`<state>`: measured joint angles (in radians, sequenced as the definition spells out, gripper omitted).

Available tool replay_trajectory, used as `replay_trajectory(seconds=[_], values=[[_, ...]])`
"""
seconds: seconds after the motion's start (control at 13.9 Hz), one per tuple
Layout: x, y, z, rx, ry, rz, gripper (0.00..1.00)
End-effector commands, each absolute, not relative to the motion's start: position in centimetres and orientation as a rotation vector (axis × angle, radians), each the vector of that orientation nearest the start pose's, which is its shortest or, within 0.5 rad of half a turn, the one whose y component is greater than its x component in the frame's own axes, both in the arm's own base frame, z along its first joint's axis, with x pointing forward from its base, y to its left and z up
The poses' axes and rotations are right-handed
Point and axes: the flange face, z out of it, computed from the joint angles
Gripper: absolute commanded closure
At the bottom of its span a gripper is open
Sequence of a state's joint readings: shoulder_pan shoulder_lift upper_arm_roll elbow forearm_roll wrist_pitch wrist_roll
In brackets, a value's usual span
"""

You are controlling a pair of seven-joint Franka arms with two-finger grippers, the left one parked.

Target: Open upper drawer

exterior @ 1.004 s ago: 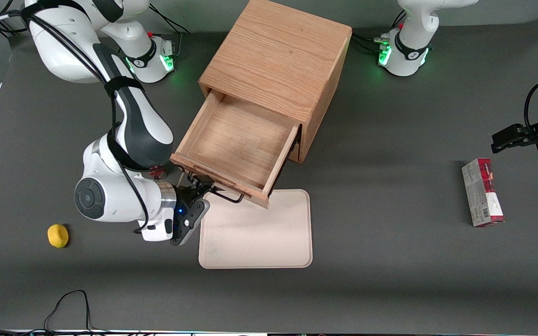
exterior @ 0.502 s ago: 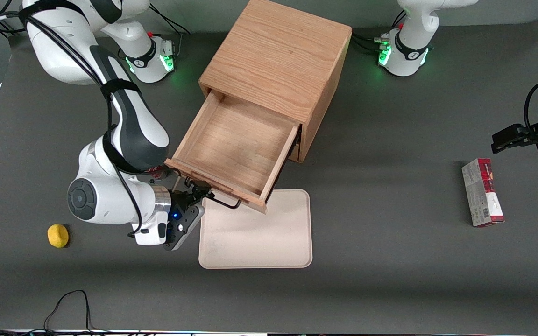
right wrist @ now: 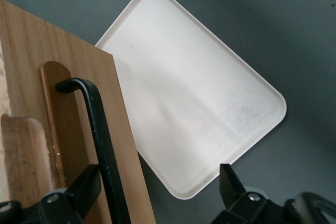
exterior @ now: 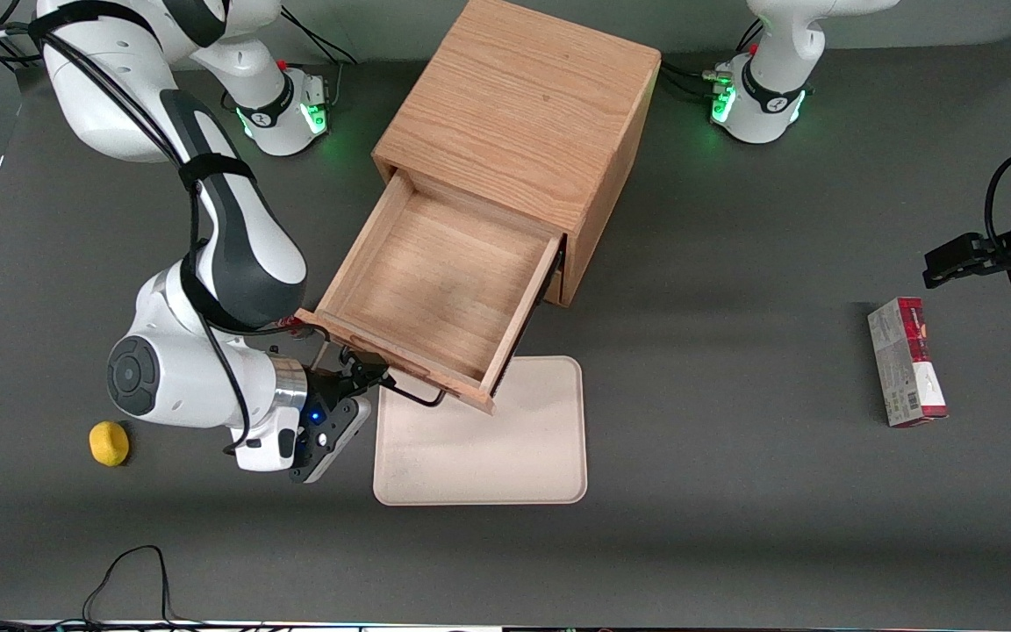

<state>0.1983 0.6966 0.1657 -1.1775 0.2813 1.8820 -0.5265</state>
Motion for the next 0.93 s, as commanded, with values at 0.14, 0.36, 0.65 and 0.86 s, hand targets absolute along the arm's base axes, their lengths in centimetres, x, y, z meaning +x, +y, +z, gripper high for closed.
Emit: replay_trajectory(seconds=[0.14,0.36,0.65,0.86], values=[[71.3,25.2,40.4,-2.554,-1.052,-0.135,0.00],[71.4,25.0,40.9,-2.555,-1.053,-0.147,0.00],[71.0,24.3,43.4,-2.549,-1.064,-0.128,0.00],[70.4,22.1,45.5,-2.561,-1.062,-0.080,0.00]])
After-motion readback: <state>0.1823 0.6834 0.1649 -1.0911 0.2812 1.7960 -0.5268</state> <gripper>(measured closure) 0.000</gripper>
